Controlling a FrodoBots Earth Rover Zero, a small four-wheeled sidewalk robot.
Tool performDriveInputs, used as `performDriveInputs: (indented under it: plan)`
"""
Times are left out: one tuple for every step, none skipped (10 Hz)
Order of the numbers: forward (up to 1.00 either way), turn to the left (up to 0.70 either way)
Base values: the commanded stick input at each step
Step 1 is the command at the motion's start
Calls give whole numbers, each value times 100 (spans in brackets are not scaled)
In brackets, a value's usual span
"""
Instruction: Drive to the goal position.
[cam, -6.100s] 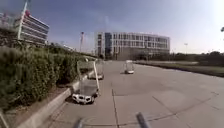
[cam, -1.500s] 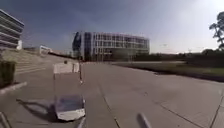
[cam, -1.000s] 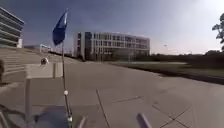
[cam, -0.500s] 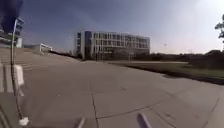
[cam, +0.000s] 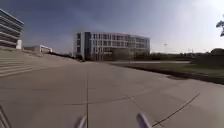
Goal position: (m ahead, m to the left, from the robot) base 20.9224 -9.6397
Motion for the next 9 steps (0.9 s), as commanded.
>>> performDriveInputs:
  plan:
    - [70,27]
    - [70,0]
    - [70,0]
    - [70,0]
    - [70,0]
    - [70,0]
    - [70,0]
    - [70,0]
    - [70,0]
